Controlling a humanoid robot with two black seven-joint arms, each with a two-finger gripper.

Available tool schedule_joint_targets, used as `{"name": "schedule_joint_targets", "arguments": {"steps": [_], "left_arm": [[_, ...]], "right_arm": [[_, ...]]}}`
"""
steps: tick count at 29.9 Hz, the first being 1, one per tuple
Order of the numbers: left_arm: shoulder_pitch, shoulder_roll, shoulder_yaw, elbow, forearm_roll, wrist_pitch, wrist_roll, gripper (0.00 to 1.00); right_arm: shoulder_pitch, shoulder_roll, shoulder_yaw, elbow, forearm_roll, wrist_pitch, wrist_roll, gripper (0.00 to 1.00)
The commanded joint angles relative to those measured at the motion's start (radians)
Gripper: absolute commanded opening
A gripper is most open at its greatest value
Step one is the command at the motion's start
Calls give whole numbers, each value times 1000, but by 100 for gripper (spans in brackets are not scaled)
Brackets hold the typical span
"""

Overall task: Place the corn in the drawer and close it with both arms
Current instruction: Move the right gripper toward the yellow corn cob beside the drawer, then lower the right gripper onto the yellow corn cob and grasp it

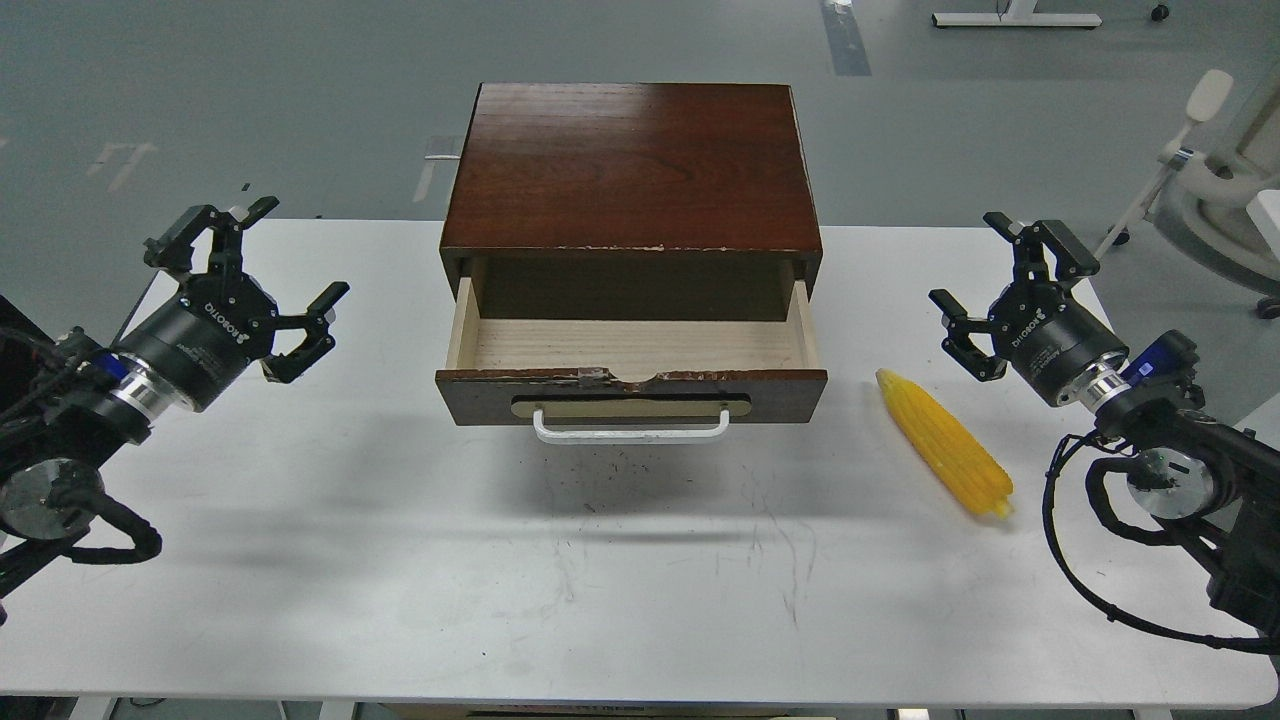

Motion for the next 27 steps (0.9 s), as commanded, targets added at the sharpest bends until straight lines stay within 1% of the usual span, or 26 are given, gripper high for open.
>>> {"name": "schedule_joint_targets", "arguments": {"steps": [1, 3, 7, 10, 11, 16, 18, 20, 21, 22, 24, 26, 27], "left_arm": [[-43, -3, -12, 63, 4, 0, 0, 100], [-69, 2, -11, 68, 6, 0, 0, 100], [-72, 12, -11, 57, 11, 0, 0, 100], [-71, 15, -11, 56, 12, 0, 0, 100], [-69, 14, -11, 56, 12, 0, 0, 100], [-69, 9, -11, 54, 12, 0, 0, 100], [-69, 6, -11, 54, 12, 0, 0, 100], [-69, 6, -11, 39, 12, 0, 0, 100], [-69, 6, -11, 36, 12, 0, 0, 100], [-68, 6, -11, 30, 12, 0, 0, 100], [-68, 8, -11, 30, 12, 0, 0, 100], [-66, 8, -11, 30, 12, 0, 0, 100], [-64, 8, -11, 30, 12, 0, 0, 100]], "right_arm": [[2, -2, 0, 0, 0, 0, 0, 100], [2, -2, -2, 0, 0, 0, 0, 100], [14, -9, -12, 11, -21, 3, 0, 100], [57, -89, -20, 47, -81, 3, 0, 100], [99, -135, -26, 69, -131, 3, 0, 100], [261, -256, -167, 136, -333, 5, 0, 100], [333, -304, -250, 170, -455, 5, 0, 100], [408, -333, -352, 210, -681, 0, 0, 100], [423, -337, -370, 216, -740, -2, 0, 100], [446, -342, -400, 228, -853, -6, 0, 100], [456, -344, -416, 235, -951, -17, 0, 100], [454, -342, -458, 241, -1111, -60, 0, 100], [454, -342, -469, 242, -1149, -72, 0, 100]]}}
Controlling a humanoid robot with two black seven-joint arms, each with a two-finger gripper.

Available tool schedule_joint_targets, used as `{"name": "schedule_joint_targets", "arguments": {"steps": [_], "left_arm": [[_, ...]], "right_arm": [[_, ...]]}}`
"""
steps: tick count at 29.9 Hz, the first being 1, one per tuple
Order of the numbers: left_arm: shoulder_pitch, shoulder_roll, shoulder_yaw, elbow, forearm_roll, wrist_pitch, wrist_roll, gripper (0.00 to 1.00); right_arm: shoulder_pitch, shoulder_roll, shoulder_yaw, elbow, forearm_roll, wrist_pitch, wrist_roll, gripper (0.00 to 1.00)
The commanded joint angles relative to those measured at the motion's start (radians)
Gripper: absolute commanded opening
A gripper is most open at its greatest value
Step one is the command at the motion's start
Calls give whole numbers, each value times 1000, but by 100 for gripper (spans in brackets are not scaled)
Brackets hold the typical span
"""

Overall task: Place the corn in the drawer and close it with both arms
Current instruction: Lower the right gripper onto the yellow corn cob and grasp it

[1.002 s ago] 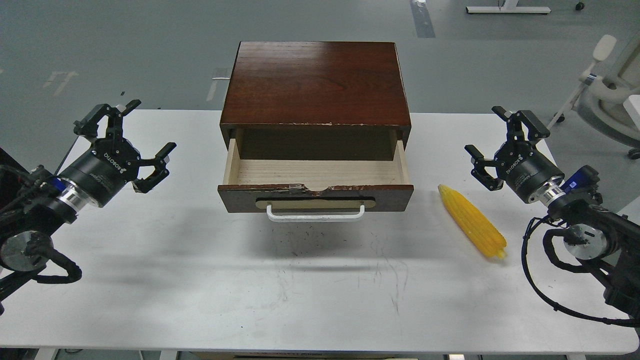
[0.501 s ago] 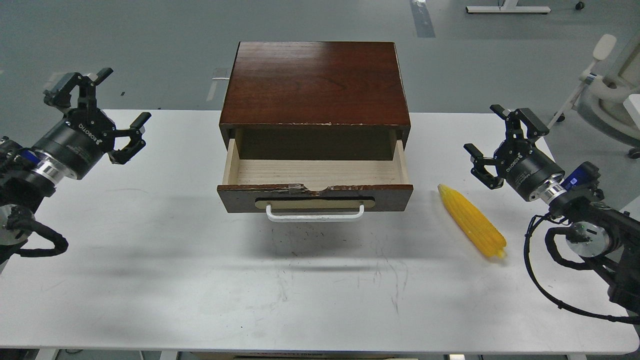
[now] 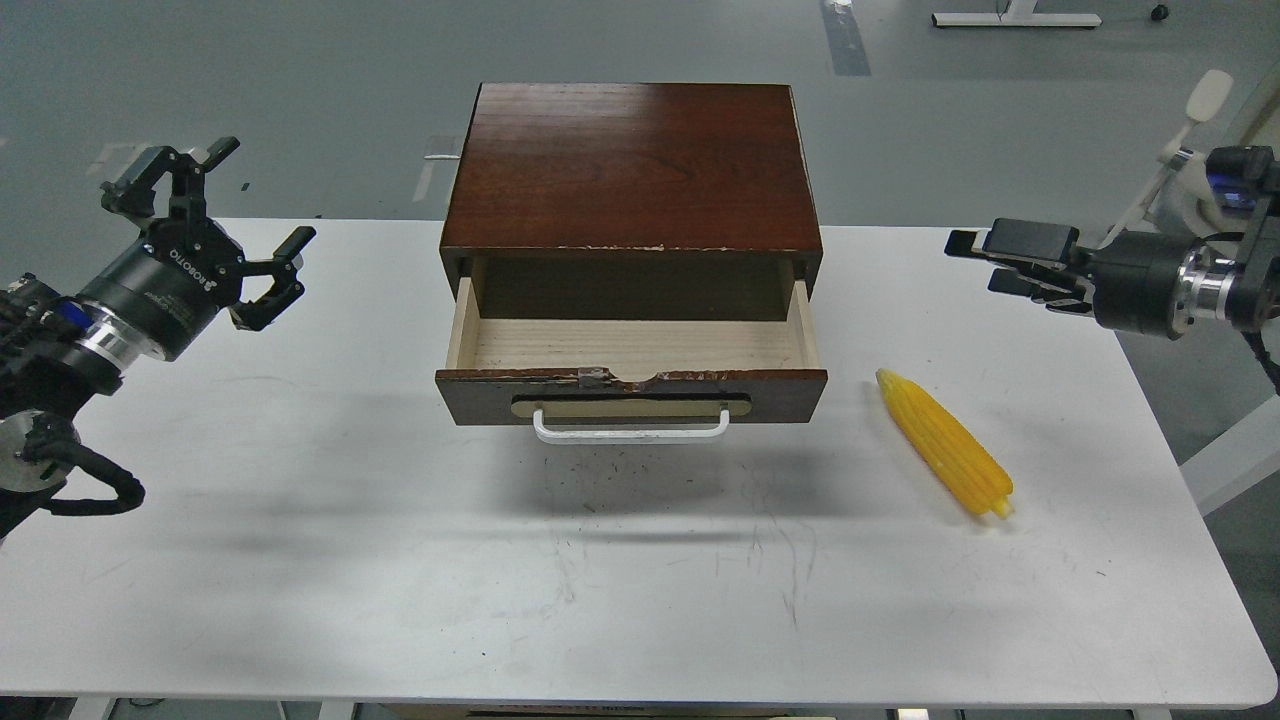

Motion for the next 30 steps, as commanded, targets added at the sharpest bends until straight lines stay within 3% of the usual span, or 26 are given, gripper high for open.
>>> {"name": "schedule_joint_targets", "arguments": {"steps": [1, 6, 15, 23, 28, 30], "left_arm": [[2, 3, 0, -2, 0, 0, 0, 100], [4, -2, 0, -2, 0, 0, 0, 100], [4, -6, 0, -2, 0, 0, 0, 100], [6, -5, -2, -4, 0, 0, 0, 100], [4, -5, -2, -4, 0, 0, 0, 100], [6, -3, -2, -4, 1, 0, 0, 100]], "right_arm": [[6, 1, -74, 7, -229, -68, 0, 100], [9, 18, -160, 1, -335, -125, 0, 100], [-10, 151, -281, -86, -340, -183, 0, 100], [-47, 191, -323, -109, -340, -226, 0, 99], [-57, 201, -349, -108, -340, -263, 0, 85], [-57, 201, -366, -106, -340, -274, 0, 72]]}}
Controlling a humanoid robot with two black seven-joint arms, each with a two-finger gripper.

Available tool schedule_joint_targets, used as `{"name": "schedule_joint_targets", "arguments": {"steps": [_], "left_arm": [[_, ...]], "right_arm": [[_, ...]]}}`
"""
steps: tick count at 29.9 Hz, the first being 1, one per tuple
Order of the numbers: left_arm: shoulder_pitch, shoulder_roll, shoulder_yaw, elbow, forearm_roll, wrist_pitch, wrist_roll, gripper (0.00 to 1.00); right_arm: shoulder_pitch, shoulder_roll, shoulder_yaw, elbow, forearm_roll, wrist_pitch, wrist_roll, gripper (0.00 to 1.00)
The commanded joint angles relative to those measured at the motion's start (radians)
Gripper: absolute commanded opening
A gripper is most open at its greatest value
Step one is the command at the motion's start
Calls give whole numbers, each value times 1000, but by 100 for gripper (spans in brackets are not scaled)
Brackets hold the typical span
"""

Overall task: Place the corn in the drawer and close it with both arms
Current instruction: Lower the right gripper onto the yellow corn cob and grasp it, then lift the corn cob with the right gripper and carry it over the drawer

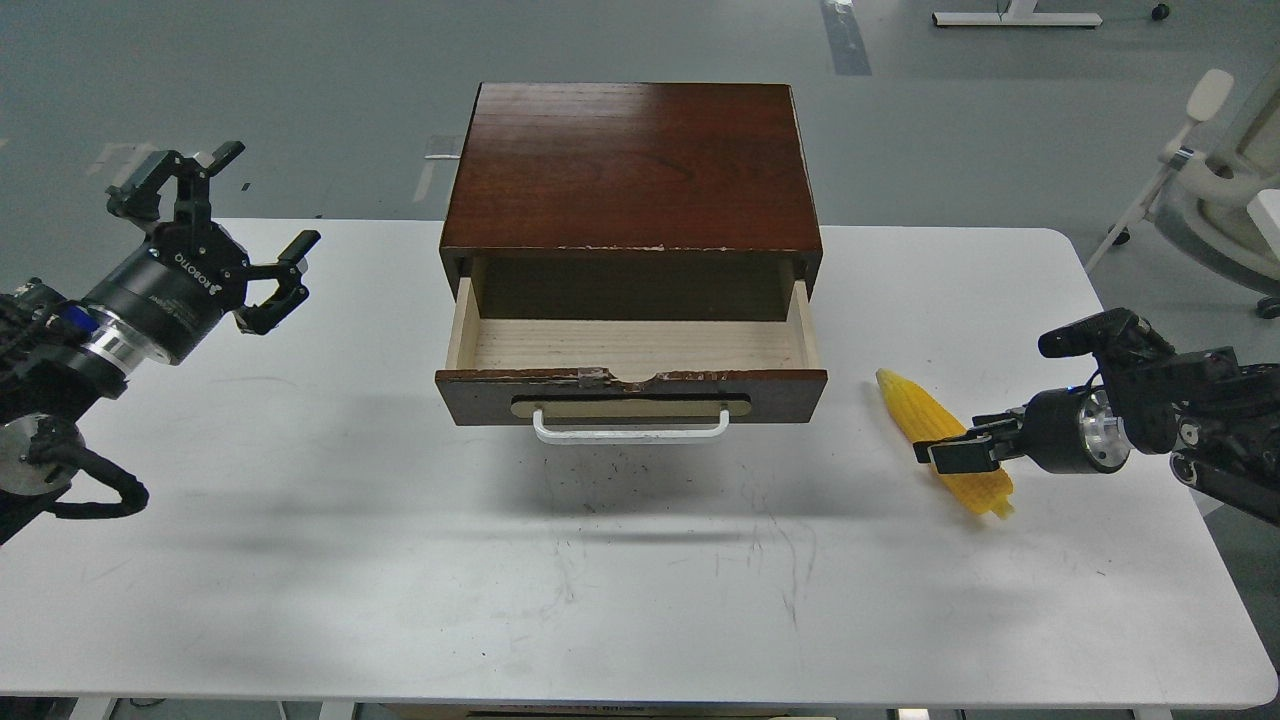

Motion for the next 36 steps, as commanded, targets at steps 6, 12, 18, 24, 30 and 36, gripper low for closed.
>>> {"name": "schedule_joint_targets", "arguments": {"steps": [6, 12, 18, 24, 30, 36], "left_arm": [[0, 5, 0, -1, 1, 0, 0, 100], [0, 3, 0, -15, 1, 0, 0, 100], [0, 8, 0, -25, 6, 0, 0, 100], [0, 8, 0, -27, 6, 0, 0, 100], [-2, 15, -3, -33, 6, 0, 0, 100], [0, 28, -5, -42, 6, 0, 0, 100]], "right_arm": [[2, -7, -41, 9, 2, -19, 0, 16], [36, -40, -36, 40, 5, -51, 0, 9], [235, -132, -27, 99, 24, -68, 0, 9], [465, -163, -33, 178, 31, -66, 0, 10], [632, -131, -58, 320, 28, -60, 0, 11], [783, 46, -192, 368, 18, -61, 0, 11]]}}
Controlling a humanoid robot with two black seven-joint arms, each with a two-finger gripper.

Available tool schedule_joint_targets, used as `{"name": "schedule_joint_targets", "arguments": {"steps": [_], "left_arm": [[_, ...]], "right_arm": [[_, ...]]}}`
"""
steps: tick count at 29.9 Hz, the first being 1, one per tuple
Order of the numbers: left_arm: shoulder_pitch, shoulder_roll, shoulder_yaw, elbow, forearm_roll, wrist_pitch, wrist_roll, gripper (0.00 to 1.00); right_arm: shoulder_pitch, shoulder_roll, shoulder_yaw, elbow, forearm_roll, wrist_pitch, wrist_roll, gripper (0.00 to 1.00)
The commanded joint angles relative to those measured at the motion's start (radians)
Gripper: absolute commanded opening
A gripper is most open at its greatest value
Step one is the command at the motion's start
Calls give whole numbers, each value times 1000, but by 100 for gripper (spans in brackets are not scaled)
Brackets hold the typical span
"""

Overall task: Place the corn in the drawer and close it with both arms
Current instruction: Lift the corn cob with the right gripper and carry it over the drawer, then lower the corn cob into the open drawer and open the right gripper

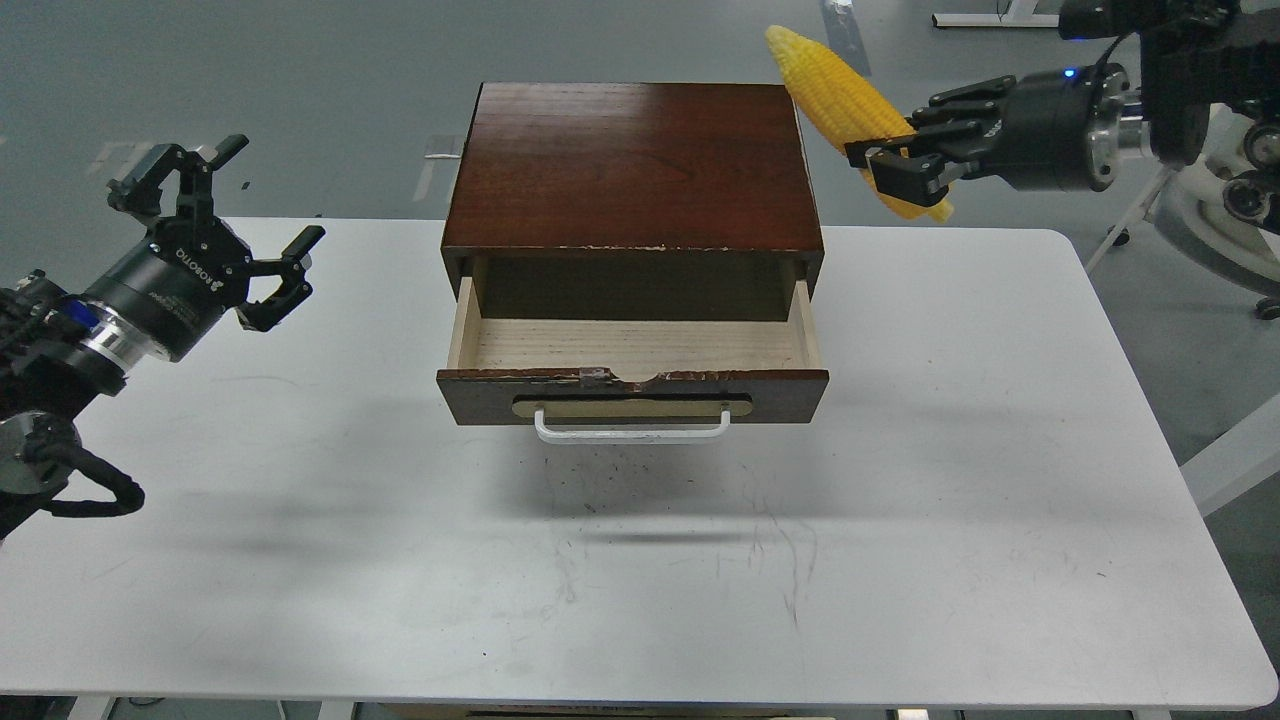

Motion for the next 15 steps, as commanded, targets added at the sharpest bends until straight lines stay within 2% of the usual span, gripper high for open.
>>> {"name": "schedule_joint_targets", "arguments": {"steps": [1, 5, 7, 15], "left_arm": [[0, 6, 0, -2, 0, 0, 0, 100], [1, 21, 0, -2, 0, 0, 0, 100], [1, 27, -2, -3, 0, 0, 0, 100], [8, 32, -9, -2, 0, 0, 0, 100]], "right_arm": [[80, 147, -90, 13, -11, -4, 0, 11], [91, 274, -119, -15, -27, -23, 0, 11], [93, 371, -160, -62, -56, -78, 0, 10], [80, 612, -331, -228, -76, -259, 0, 10]]}}
